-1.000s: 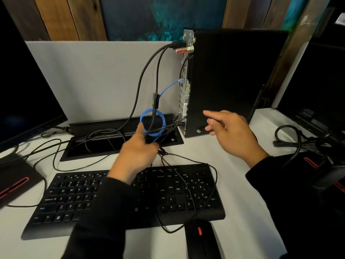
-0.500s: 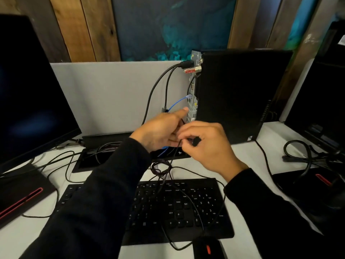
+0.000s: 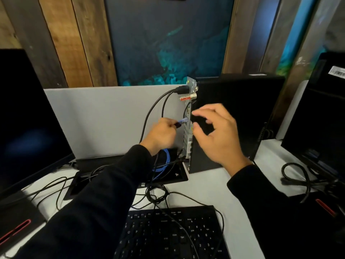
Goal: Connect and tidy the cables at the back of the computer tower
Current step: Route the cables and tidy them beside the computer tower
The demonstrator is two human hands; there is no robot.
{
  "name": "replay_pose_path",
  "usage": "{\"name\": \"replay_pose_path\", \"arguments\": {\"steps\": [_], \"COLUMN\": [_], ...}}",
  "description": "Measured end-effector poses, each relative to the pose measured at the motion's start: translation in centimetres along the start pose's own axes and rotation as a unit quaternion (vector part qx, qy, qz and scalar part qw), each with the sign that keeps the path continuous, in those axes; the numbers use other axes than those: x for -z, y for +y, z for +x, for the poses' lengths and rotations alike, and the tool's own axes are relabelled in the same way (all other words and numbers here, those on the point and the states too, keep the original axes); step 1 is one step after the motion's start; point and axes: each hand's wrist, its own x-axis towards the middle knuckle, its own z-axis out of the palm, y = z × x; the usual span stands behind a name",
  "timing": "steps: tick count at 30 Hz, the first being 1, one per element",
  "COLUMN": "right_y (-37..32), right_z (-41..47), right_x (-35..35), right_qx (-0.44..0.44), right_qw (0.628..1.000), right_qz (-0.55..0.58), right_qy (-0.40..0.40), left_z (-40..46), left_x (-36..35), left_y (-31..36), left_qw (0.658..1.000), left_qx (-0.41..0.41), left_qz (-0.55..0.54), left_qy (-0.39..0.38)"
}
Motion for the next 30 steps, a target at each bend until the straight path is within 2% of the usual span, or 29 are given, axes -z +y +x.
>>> {"name": "replay_pose_path", "arguments": {"steps": [2, 4, 10, 13, 20, 30], "right_y": [0.4, 0.7, 2.7, 3.6, 4.4, 4.7], "right_z": [2.5, 4.8, 8.5, 8.2, 7.7, 7.8], "right_x": [0.7, 1.2, 0.6, 0.1, -1.6, -3.1], "right_qx": [-0.009, -0.007, -0.012, 0.006, 0.04, 0.044], "right_qw": [0.999, 0.996, 0.991, 0.989, 0.984, 0.977], "right_qz": [-0.031, -0.059, -0.136, -0.148, -0.137, -0.127], "right_qy": [0.04, 0.064, 0.003, 0.022, 0.109, 0.168], "left_z": [1.0, 1.8, 3.2, 3.9, 5.0, 6.1], "left_x": [0.3, 0.7, 0.4, -0.1, -1.2, -0.9], "left_y": [-0.4, -0.5, -0.5, -0.8, -1.5, -1.9], "left_qw": [0.994, 0.987, 0.978, 0.974, 0.982, 0.986], "left_qx": [-0.048, -0.063, -0.073, -0.072, -0.068, -0.06], "left_qz": [0.084, 0.111, 0.111, 0.11, 0.106, 0.067], "left_qy": [0.058, 0.099, 0.163, 0.183, 0.141, 0.143]}}
